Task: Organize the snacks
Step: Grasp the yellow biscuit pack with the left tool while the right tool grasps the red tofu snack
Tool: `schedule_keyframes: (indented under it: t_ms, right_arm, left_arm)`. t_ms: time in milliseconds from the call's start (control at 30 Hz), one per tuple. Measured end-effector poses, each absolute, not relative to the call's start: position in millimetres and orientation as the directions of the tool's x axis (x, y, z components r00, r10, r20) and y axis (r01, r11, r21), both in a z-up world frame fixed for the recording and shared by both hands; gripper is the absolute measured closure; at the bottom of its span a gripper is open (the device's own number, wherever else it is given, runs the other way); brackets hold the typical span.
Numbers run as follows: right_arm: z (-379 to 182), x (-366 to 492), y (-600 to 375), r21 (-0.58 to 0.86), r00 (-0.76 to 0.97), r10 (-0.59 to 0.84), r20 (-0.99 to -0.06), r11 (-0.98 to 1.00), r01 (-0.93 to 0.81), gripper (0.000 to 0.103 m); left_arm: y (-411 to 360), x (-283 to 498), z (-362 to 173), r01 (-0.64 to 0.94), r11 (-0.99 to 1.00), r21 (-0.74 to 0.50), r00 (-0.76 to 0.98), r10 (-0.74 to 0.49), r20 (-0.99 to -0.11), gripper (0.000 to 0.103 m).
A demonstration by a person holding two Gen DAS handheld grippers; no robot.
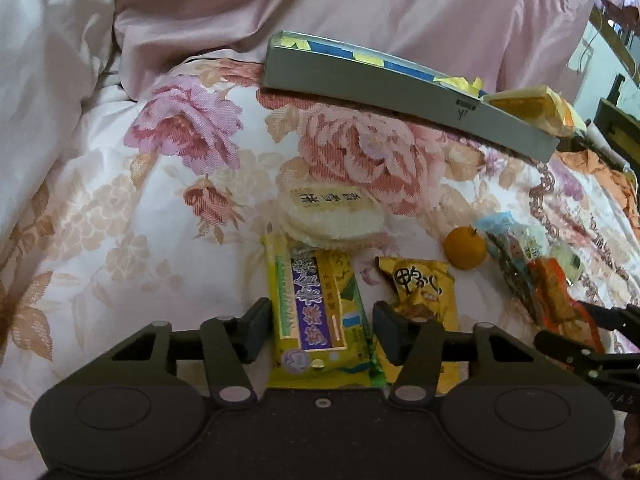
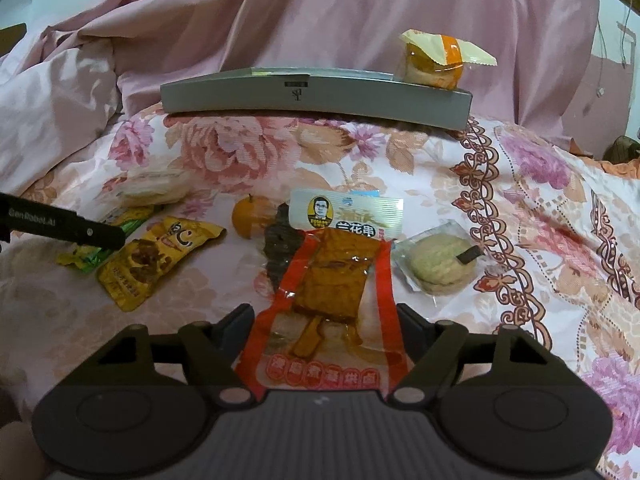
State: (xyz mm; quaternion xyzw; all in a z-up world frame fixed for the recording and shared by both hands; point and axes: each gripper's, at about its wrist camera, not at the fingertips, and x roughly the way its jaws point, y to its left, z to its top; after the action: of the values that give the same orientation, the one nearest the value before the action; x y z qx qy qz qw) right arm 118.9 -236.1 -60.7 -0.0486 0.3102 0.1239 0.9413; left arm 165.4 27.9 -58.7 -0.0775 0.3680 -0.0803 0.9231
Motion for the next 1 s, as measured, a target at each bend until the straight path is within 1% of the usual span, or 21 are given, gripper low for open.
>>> schedule_keyframes:
  t_ms: [300,533,867,900,1000]
  right_arm:
    - [-56.6,115.1,-233.2,0.006,0.780,0.219,-0.587,0.964,-0.267,0.026]
    - [-52.9,105.5,-220.1,0.000,0.768,0.268,-0.581,0.944,-0.330,0.027]
    - [-49.4,89.7,-199.5,-0.080,0.771,0.299,-0.563,0.908,-0.411,0.026]
    - [-50.2,89.4,-198.3,-0.089,0.771,0.294,-0.565,0.907,-0.411,0.026]
    - [-53.5,91.6,-197.8,-0.093,0.771,0.283,-0.570,0.910,-0.403,0.025]
  left_arm:
    - [22.9,160.9,-56.6,0.092,0.970,-0.225,0.703,-0.224,-0.675,0.051]
    - [13.0,148.5,-52.8,0.110,0.966,-0.233,0.686,-0.243,-0.685,0.051]
    - [2.1,138.0,-51.5,0.142,0.965,-0.222,0.668,-0.259,-0.697,0.051]
    - [2.2,138.9,-51.9,0.140,0.965,-0.223,0.669,-0.258,-0.697,0.051]
    - [1.0,142.7,-52.2,0.145,0.965,-0.217,0.673,-0.257,-0.693,0.043]
